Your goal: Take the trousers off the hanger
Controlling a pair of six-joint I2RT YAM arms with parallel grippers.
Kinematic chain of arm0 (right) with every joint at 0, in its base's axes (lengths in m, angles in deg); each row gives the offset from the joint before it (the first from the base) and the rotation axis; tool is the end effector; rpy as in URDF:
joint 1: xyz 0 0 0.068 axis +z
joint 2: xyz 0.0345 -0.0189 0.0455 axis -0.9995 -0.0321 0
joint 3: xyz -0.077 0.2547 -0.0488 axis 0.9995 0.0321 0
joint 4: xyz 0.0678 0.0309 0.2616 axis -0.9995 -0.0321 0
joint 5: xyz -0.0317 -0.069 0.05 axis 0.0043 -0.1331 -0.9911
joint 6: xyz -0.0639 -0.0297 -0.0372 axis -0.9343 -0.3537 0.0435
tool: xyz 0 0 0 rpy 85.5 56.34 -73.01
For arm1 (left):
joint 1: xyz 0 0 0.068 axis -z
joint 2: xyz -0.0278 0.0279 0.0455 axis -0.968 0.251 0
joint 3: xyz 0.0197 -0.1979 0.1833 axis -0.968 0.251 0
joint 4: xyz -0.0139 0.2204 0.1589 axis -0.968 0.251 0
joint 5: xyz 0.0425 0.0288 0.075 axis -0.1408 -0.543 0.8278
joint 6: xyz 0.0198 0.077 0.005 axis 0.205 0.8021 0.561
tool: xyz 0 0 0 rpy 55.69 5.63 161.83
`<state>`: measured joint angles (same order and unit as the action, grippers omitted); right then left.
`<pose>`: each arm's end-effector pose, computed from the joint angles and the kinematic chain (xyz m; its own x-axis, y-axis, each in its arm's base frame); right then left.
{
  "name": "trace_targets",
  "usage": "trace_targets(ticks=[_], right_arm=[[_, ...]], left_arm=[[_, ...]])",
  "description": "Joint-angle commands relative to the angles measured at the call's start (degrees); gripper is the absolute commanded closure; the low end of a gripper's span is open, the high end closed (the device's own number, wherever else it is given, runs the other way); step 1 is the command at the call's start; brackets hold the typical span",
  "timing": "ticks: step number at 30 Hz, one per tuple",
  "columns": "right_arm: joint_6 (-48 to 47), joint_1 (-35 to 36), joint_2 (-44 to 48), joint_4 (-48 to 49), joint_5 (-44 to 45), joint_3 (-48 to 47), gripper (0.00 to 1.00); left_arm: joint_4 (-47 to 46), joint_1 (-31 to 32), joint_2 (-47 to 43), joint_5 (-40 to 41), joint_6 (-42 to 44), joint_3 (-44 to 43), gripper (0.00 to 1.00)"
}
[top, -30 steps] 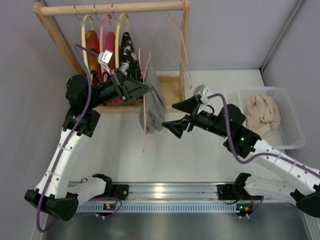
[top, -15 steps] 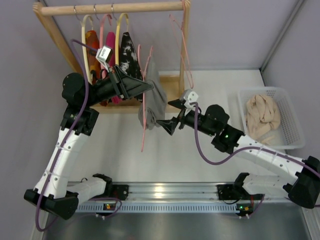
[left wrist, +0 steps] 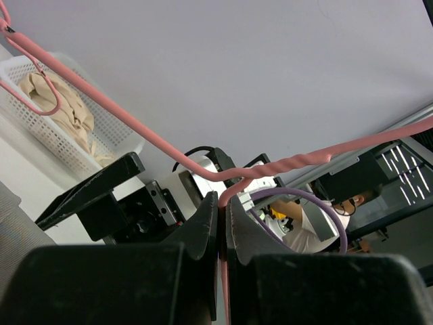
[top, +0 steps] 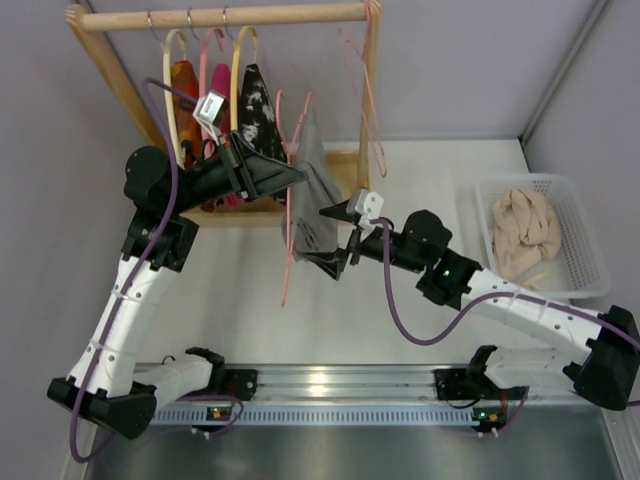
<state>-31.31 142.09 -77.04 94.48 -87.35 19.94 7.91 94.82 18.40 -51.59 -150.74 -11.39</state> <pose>0.1711 0.2678 0.3623 0.1342 0.0431 -0.9900 -0.9329 0.3425 -0.1115 0.2075 -0.1297 0.5168 -0.7150 -0.3592 -0.5998 0.6332 0.0312 -0.7734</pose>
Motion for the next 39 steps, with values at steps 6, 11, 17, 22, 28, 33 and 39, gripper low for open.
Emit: trace_targets(ticks=[6, 11, 17, 22, 28, 33, 39], right_arm=[[-4.1, 2.9, 0.4, 1.6, -2.8, -2.6, 0.01], [-4.8, 3.6, -1.0, 3.0, 3.5, -3.7, 0.01], [-4.3, 3.6, -2.3, 3.1, 8.0, -5.9, 0.0], [-3.8, 3.4, -2.8, 4.6, 10.6, -6.5, 0.2], [-3.9, 3.0, -2.9, 5.1, 10.6, -6.9, 0.63], [-4.2, 2.9, -1.9, 3.9, 11.0, -7.5, 1.0], [-5.1, 2.8, 0.4, 1.3, 10.3, -8.9, 1.0]], left_arm=[[-8.0, 0.5, -0.8, 0.2, 1.1, -2.9, 1.0], [-8.0, 0.7, -1.0, 0.2, 1.2, -2.8, 1.0], [-8.0, 0.9, -1.1, 0.3, 1.1, -2.7, 1.0], [-8.0, 0.9, -1.3, 0.2, 1.3, -2.6, 1.0], [-8.0, 0.9, -1.8, 0.4, 1.3, -1.9, 1.0], [-8.1, 0.9, -1.8, 0.3, 1.6, -1.3, 1.0], [-8.1, 0.9, -1.8, -0.2, 2.5, 0.5, 1.0]])
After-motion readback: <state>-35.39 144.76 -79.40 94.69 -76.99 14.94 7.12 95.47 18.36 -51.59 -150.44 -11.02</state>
